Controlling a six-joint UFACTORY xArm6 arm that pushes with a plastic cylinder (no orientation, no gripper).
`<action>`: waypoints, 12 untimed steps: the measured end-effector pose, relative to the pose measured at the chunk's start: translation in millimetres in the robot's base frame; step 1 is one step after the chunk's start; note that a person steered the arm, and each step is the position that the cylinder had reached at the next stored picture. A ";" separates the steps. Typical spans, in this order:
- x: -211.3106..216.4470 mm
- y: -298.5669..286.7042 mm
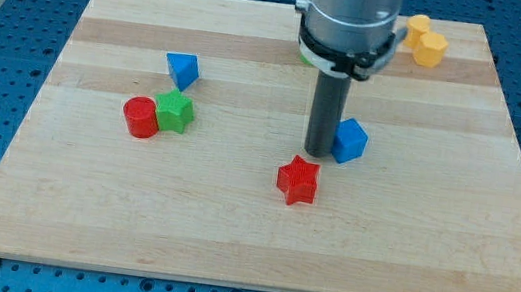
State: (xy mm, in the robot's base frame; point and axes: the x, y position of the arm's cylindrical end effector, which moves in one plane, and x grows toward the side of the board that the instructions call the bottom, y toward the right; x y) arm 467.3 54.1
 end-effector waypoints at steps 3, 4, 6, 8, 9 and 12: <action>76.3 19.8; 91.9 1.6; 72.8 -9.3; 36.2 -47.1; 16.7 -62.4; -32.2 -63.3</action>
State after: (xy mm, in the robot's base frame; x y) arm 435.1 -9.2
